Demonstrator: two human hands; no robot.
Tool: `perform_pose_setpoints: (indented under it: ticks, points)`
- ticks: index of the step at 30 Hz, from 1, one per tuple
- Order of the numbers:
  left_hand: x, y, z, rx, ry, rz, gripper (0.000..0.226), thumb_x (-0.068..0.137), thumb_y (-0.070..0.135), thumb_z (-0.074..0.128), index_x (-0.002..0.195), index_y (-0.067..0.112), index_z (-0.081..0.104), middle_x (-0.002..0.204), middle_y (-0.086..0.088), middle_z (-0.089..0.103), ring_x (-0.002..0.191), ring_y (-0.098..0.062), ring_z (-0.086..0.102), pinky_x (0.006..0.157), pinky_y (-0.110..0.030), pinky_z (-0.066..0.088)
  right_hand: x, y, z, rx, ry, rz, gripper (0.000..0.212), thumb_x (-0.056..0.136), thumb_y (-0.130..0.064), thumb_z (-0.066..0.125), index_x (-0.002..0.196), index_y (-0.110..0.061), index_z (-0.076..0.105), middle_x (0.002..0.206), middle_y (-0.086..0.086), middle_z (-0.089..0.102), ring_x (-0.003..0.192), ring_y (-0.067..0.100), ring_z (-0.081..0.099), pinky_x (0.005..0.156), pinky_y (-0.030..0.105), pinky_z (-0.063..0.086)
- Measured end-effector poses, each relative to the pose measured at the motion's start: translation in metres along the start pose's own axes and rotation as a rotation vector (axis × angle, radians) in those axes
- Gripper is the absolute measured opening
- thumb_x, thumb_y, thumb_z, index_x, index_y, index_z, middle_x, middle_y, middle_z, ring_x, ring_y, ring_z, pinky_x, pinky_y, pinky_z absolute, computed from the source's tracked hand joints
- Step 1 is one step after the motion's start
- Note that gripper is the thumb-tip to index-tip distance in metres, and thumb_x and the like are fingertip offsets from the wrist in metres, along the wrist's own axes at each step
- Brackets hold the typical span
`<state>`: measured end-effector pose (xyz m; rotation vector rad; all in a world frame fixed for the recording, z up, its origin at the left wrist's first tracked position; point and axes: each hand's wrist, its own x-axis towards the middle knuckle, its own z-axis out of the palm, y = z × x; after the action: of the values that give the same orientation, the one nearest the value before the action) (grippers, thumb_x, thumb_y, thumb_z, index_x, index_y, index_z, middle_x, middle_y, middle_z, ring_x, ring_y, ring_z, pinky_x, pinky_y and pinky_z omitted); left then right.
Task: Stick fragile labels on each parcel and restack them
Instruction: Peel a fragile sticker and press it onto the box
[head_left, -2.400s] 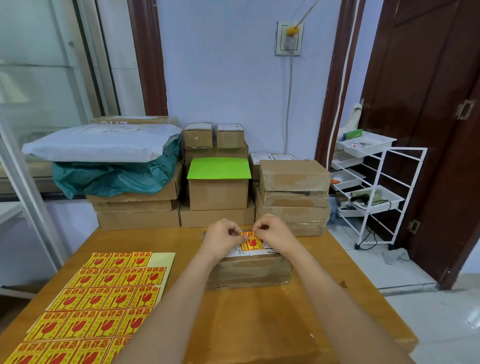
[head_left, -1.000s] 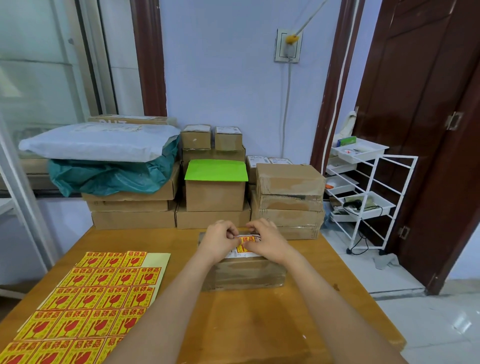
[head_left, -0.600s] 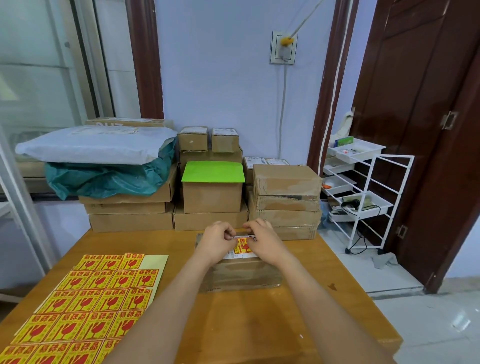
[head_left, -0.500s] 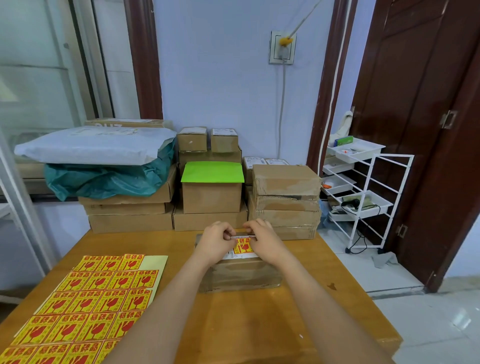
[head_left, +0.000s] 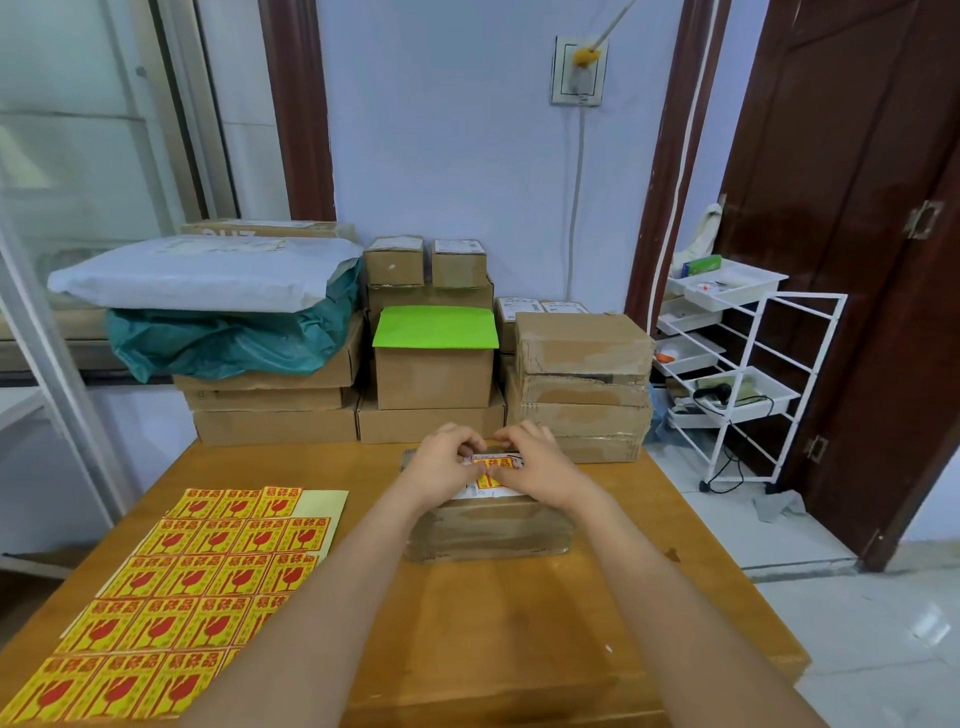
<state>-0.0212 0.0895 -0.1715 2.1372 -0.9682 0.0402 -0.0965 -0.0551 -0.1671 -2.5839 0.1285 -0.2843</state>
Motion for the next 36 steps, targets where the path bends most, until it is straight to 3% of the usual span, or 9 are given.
perform_pose_setpoints:
  ticks: [3,7,11,15,24,32,36]
  points:
    - [0.001,-0.004,-0.006,-0.05,-0.115,-0.008,0.028,0.081,0.013,0.072,0.107,0.018,0.061,0.11,0.0,0.052,0.103,-0.013,0.052,0.089,-0.022,0.045,-0.001,0.001,-0.008,0.042,-0.093,-0.009,0.051,0.091,-0.026,0.061,0.138,-0.014,0.043,0.116,-0.003,0.04,0.118,0.015,0.034,0.098,0.026,0.031]
    - [0.001,-0.004,-0.011,-0.08,-0.209,-0.044,0.045,0.081,0.015,0.073,0.121,0.017,0.053,0.12,0.001,0.048,0.112,-0.012,0.049,0.093,-0.019,0.041,-0.002,0.004,-0.015,0.107,-0.148,-0.001,0.05,0.09,-0.007,0.057,0.137,-0.012,0.043,0.121,-0.001,0.042,0.116,0.011,0.037,0.102,0.025,0.032]
    - [-0.002,-0.001,-0.009,0.017,-0.14,-0.042,0.053,0.082,0.021,0.071,0.129,0.012,0.049,0.121,0.002,0.046,0.119,-0.016,0.046,0.099,-0.026,0.04,-0.004,0.003,-0.014,0.141,-0.11,0.014,0.052,0.087,0.005,0.05,0.137,-0.011,0.042,0.129,0.005,0.044,0.12,0.014,0.04,0.103,0.027,0.034]
    - [-0.004,0.002,-0.003,0.127,-0.066,-0.041,0.059,0.086,0.031,0.067,0.136,0.012,0.043,0.135,-0.002,0.043,0.129,-0.019,0.034,0.104,-0.03,0.031,-0.002,0.003,-0.007,0.118,-0.029,0.02,0.047,0.09,0.002,0.049,0.136,-0.011,0.045,0.13,0.006,0.047,0.121,0.015,0.04,0.102,0.025,0.033]
    - [-0.004,0.004,-0.001,0.182,-0.049,-0.045,0.055,0.088,0.035,0.062,0.135,0.01,0.045,0.131,-0.005,0.049,0.124,-0.019,0.04,0.096,-0.025,0.033,0.009,0.005,0.004,0.056,0.061,0.04,0.04,0.092,-0.02,0.058,0.131,-0.016,0.048,0.124,0.0,0.05,0.119,0.014,0.038,0.1,0.027,0.034]
    - [-0.009,0.007,-0.002,0.208,-0.012,-0.059,0.049,0.086,0.037,0.065,0.125,0.01,0.052,0.12,-0.004,0.053,0.116,-0.018,0.045,0.092,-0.029,0.04,0.004,0.003,-0.001,0.074,0.014,0.032,0.045,0.09,0.006,0.044,0.131,-0.013,0.049,0.124,0.004,0.049,0.117,0.014,0.039,0.097,0.021,0.032]
    - [-0.018,0.01,-0.006,0.266,0.114,-0.092,0.037,0.088,0.033,0.063,0.118,0.012,0.057,0.116,-0.001,0.056,0.109,-0.017,0.051,0.088,-0.03,0.046,-0.002,0.002,-0.008,0.168,0.032,0.045,0.047,0.088,0.011,0.043,0.128,-0.011,0.052,0.124,0.006,0.052,0.108,0.01,0.045,0.095,0.022,0.04]
